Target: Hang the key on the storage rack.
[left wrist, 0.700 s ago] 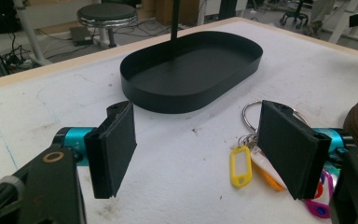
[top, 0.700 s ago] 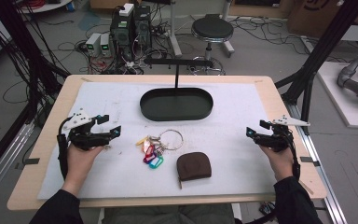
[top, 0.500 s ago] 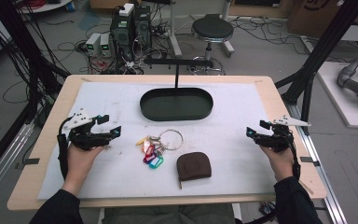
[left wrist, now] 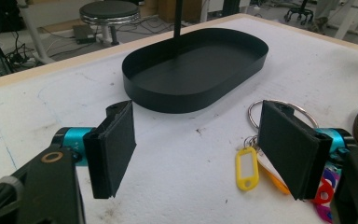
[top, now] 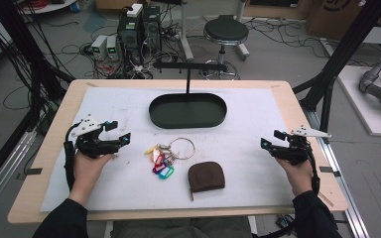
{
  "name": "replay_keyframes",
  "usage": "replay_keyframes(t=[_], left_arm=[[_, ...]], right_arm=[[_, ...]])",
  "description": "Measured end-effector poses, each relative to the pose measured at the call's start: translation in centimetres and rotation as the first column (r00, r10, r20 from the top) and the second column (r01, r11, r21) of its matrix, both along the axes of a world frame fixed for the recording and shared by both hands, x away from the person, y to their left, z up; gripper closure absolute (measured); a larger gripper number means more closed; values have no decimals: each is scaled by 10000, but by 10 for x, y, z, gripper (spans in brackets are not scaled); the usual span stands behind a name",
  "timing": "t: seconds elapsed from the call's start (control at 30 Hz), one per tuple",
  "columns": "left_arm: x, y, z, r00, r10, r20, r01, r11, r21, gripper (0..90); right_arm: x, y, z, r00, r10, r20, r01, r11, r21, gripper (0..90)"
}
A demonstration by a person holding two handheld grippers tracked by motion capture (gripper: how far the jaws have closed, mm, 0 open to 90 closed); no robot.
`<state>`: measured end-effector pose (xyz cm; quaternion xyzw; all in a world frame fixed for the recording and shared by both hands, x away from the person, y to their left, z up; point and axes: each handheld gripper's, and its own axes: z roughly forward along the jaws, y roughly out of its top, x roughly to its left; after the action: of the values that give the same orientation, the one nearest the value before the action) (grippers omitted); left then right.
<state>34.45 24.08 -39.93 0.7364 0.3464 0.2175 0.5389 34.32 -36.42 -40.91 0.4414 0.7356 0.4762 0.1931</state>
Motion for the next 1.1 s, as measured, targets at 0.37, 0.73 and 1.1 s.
replay_keyframes(t=[0.37,0.73,1.1], left_arm=[[0,-1,-1,9999,14,-104,-11,9997,238,276],[1,-1,-1,10000,25,-92,-22,9994,337,276],[2,-3,-3,9999,-22,-171,30,9989,461,276]], right_arm=[[-4,23,-1,9935,1114,-242,-1113,9938,59,276],[-22,54,-1,9683,2462,-418,-2455,9692,197,306],[-36,78,-6,9220,3788,-802,-3796,9251,55,348]])
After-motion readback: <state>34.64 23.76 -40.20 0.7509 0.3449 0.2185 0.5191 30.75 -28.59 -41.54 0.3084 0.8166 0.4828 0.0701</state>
